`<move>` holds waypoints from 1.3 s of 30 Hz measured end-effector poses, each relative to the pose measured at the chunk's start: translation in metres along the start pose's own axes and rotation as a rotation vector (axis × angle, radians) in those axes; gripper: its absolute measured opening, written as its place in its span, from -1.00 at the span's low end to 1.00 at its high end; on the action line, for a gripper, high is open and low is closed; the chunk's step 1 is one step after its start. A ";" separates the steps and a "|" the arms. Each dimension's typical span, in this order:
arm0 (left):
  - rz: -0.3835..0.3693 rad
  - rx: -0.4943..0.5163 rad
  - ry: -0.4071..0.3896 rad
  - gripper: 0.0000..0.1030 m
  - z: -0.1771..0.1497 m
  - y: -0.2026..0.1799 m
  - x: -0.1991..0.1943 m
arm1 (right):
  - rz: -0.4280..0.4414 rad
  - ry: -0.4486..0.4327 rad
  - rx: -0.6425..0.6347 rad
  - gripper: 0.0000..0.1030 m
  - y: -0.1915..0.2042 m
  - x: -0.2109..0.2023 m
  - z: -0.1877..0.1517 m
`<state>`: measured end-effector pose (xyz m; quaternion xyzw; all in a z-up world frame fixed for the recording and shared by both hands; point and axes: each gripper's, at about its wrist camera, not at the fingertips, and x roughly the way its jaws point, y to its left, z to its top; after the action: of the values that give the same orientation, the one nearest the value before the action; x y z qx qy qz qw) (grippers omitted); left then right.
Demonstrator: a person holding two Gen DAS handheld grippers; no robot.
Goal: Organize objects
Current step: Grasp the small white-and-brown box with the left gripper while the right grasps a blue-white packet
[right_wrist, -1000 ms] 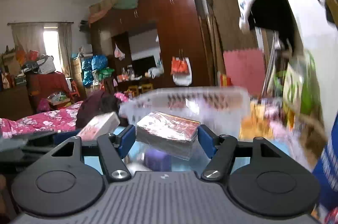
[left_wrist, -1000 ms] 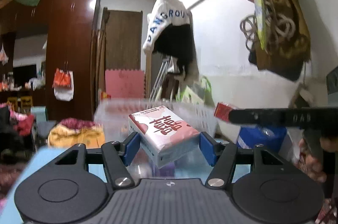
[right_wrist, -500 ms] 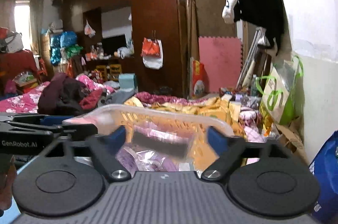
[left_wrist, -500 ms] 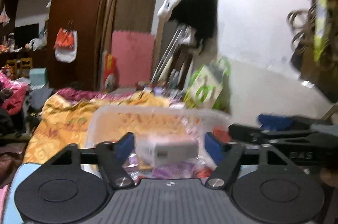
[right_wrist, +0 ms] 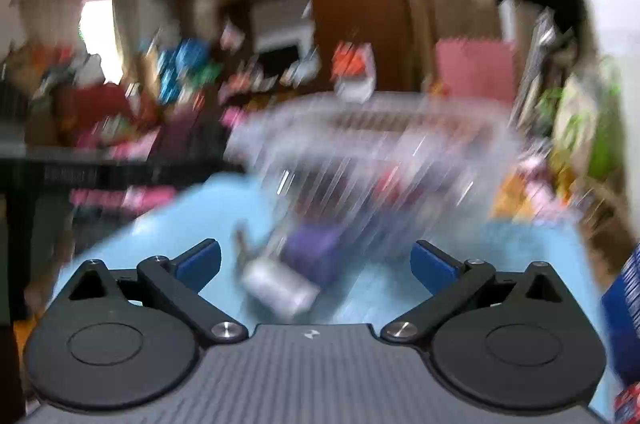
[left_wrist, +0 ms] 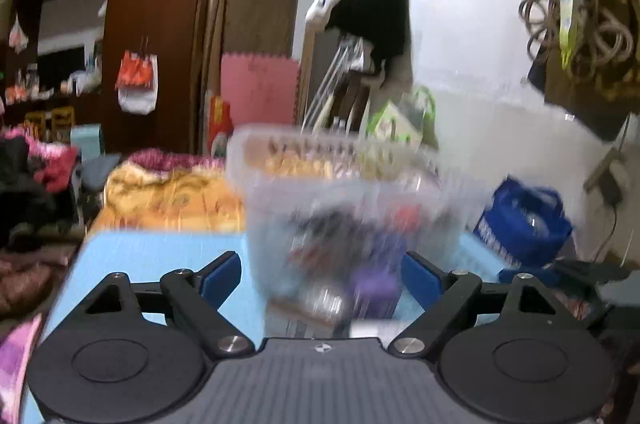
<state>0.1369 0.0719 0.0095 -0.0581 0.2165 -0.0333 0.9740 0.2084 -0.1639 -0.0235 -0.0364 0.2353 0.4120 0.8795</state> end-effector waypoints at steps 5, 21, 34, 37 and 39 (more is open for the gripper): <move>0.022 -0.048 0.028 0.74 -0.016 0.024 0.009 | 0.016 0.081 -0.092 0.97 0.020 0.042 -0.003; 0.010 0.008 0.136 0.74 -0.035 0.014 0.051 | -0.020 0.034 -0.028 -0.01 -0.026 -0.008 -0.034; 0.012 0.009 0.194 0.03 -0.032 0.015 0.072 | -0.019 -0.004 0.039 -0.01 -0.042 -0.016 -0.038; -0.006 0.002 0.176 -0.34 -0.033 0.013 0.067 | -0.005 -0.005 0.052 -0.02 -0.044 -0.016 -0.039; -0.002 -0.002 0.154 -0.49 -0.035 0.012 0.061 | -0.009 -0.008 0.049 -0.02 -0.044 -0.017 -0.040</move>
<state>0.1776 0.0747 -0.0487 -0.0567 0.2910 -0.0384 0.9543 0.2164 -0.2146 -0.0567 -0.0142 0.2414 0.4025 0.8829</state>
